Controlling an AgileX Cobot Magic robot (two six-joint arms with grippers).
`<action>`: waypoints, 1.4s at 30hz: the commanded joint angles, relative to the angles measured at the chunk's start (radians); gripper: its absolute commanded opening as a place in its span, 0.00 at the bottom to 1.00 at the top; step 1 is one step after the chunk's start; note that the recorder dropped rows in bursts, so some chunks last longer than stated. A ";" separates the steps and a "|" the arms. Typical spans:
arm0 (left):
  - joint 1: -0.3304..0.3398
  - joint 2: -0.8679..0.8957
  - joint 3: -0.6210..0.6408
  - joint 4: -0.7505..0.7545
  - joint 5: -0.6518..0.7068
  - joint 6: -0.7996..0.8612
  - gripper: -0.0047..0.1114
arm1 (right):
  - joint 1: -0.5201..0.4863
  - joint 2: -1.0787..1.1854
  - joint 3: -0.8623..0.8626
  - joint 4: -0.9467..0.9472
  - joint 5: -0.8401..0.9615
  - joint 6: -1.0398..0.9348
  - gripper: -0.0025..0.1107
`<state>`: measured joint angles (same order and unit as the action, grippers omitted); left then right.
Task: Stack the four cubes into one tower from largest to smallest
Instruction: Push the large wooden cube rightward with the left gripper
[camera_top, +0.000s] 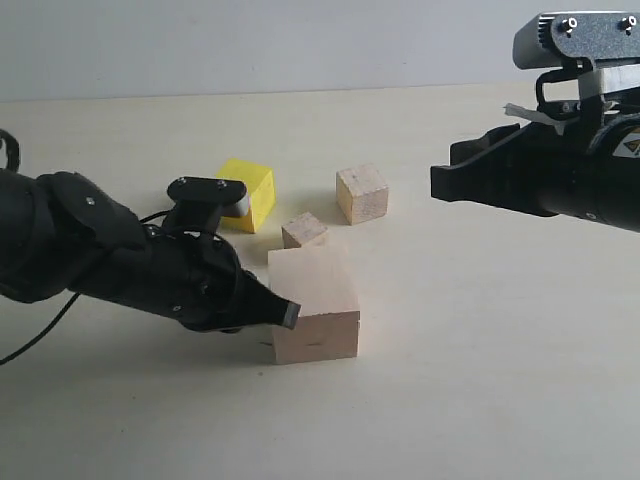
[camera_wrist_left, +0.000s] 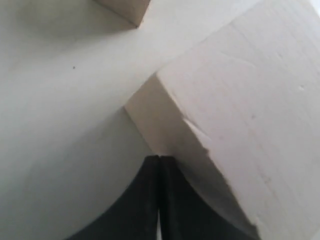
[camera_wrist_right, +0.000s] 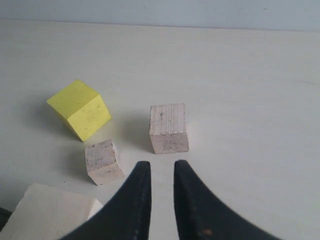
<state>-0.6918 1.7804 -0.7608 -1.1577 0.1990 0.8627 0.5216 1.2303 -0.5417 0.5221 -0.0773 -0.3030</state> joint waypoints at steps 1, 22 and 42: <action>-0.006 0.038 -0.070 -0.001 -0.003 -0.003 0.04 | 0.002 0.005 -0.004 -0.010 -0.003 -0.011 0.18; 0.020 0.106 -0.212 0.024 0.079 -0.008 0.04 | 0.002 0.005 -0.004 -0.010 0.004 -0.011 0.18; 0.038 -0.016 -0.005 0.046 0.165 0.299 0.53 | 0.002 0.002 -0.004 -0.007 0.058 -0.011 0.18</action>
<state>-0.6508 1.7507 -0.7493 -1.0465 0.3720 1.0826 0.5216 1.2303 -0.5417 0.5221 -0.0195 -0.3030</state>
